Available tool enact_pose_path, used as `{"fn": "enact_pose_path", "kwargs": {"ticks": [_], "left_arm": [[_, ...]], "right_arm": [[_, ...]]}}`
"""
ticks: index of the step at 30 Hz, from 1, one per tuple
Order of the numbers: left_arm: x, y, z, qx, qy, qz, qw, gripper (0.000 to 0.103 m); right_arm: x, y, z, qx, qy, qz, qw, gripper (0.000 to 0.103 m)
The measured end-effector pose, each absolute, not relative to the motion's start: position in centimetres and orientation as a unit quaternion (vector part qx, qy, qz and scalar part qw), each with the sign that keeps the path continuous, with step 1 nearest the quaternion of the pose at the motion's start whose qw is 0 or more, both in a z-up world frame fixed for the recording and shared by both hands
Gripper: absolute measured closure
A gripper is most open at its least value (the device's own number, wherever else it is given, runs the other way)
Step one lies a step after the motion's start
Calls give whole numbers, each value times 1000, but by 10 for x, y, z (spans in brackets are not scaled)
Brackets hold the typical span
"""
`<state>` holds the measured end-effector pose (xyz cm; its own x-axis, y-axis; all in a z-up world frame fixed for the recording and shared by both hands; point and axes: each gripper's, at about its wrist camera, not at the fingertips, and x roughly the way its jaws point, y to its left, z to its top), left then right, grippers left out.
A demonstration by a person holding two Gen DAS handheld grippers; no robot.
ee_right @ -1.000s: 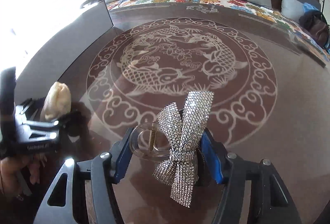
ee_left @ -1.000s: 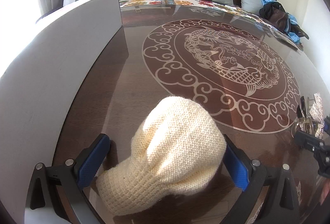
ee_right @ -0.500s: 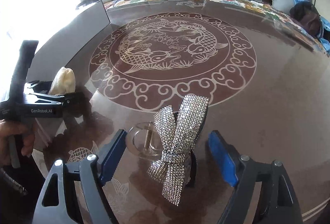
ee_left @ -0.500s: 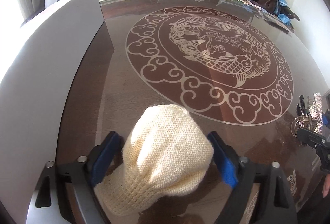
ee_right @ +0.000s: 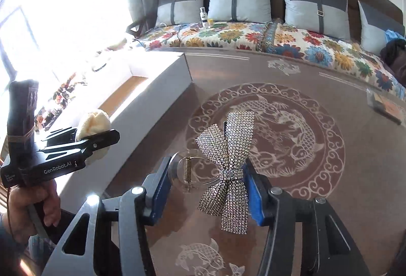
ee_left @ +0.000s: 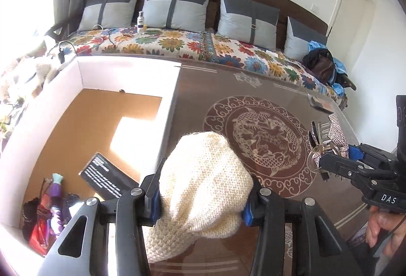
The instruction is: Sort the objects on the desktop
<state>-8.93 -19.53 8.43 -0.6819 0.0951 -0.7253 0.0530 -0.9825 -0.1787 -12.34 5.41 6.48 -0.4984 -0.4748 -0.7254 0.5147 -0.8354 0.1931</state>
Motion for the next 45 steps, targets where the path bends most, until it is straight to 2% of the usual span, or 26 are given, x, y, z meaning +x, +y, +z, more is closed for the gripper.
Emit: {"fn": "enact_pose_path", "kwargs": {"ticks": [3, 7, 12, 15, 17, 19, 20, 22, 25, 35, 40, 45], "left_arm": [[-81, -260, 90, -403, -105, 908, -49, 56], [-68, -330, 60, -438, -137, 882, -110, 56], [-54, -361, 4, -490, -156, 846, -139, 56], [-47, -363, -13, -508, -160, 834, -144, 47], [-40, -363, -13, -507, -154, 835, -149, 37], [-34, -364, -8, -499, -144, 840, -159, 29], [-32, -365, -4, -492, -143, 843, -161, 22], [-26, -366, 6, -477, -147, 850, -165, 18], [-21, -365, 21, -465, -141, 852, -195, 17], [6, -356, 48, -460, -145, 827, -291, 17], [9, -353, 53, -491, -169, 814, -262, 17], [16, -354, 65, -515, -200, 799, -236, 17]], "right_arm": [[-122, -14, 83, 402, 30, -848, 346, 50], [-116, -105, 78, 408, 37, -815, 410, 50], [-109, -193, 37, 449, 68, -773, 443, 50], [-108, -222, 2, 483, 96, -753, 436, 49], [-110, -230, -15, 508, 106, -741, 427, 47], [-114, -228, -20, 515, 106, -745, 411, 23], [-116, -225, -18, 515, 100, -747, 409, 19], [-120, -218, -11, 513, 90, -752, 404, 11], [-125, -213, 7, 513, 99, -764, 379, 4], [-115, -194, 33, 535, 87, -758, 363, 0], [-112, -195, 25, 587, 110, -722, 351, 0], [-97, -197, 48, 566, 159, -736, 335, 0]]}}
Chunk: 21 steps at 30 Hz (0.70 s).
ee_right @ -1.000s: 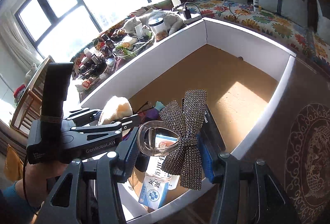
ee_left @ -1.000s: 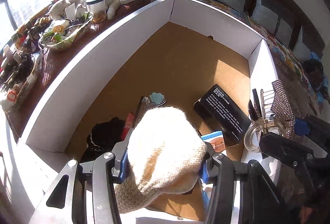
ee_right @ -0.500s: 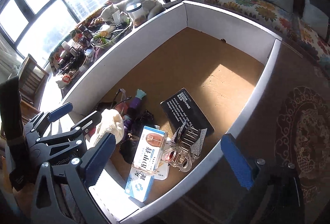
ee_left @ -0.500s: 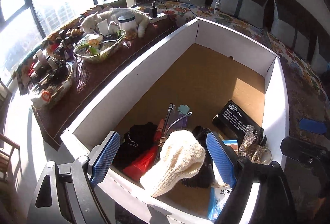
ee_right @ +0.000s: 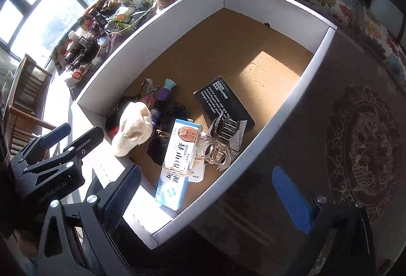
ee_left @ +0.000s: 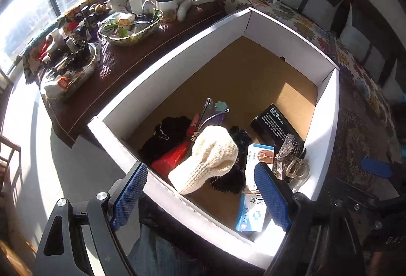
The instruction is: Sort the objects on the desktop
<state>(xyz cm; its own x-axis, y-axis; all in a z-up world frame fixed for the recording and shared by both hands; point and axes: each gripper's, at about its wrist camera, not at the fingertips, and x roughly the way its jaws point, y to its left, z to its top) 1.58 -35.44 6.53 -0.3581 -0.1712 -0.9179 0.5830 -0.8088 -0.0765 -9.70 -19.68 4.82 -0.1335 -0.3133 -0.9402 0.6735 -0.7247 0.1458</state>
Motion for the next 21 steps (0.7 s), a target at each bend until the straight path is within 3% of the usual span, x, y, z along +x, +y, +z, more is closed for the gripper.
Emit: {"fn": "enact_pose_path", "kwargs": {"ticks": [10, 21], "left_arm": [[27, -350, 114, 499, 186, -810, 246, 17], [25, -343, 113, 495, 179, -814, 244, 17]], "right_arm": [[-81, -204, 100, 545, 159, -752, 336, 0], [-82, -196, 98, 543, 161, -755, 331, 0]]}}
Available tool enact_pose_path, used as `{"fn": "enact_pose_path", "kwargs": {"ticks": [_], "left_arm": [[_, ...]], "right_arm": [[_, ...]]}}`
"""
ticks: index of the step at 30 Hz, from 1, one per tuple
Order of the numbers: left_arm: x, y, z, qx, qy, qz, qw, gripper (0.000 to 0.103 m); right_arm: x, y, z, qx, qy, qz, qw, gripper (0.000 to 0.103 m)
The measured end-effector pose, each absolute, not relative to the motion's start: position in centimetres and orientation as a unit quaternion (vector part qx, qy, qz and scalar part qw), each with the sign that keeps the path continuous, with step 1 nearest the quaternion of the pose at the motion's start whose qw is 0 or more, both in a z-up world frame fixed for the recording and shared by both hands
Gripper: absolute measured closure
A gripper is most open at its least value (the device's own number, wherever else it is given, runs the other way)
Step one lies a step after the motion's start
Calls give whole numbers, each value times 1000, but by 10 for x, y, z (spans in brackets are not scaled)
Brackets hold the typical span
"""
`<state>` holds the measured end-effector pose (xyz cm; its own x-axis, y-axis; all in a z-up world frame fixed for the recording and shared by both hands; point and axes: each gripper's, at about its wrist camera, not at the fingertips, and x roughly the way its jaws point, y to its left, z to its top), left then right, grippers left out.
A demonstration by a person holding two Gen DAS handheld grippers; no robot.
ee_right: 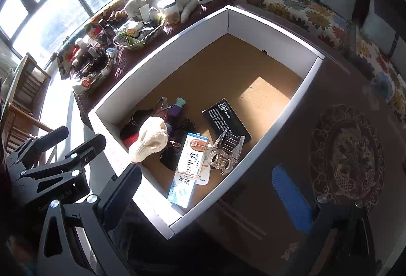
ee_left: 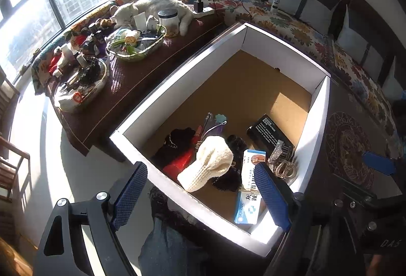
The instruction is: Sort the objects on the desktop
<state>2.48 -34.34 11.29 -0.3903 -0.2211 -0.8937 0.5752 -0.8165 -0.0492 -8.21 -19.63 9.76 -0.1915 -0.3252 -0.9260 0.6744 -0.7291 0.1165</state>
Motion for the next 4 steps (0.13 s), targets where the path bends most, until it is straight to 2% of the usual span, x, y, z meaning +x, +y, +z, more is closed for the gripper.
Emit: {"fn": "enact_pose_path", "kwargs": {"ticks": [4], "left_arm": [[31, -340, 120, 463, 184, -830, 250, 17]], "right_arm": [[-86, -194, 96, 545, 156, -756, 329, 0]]}}
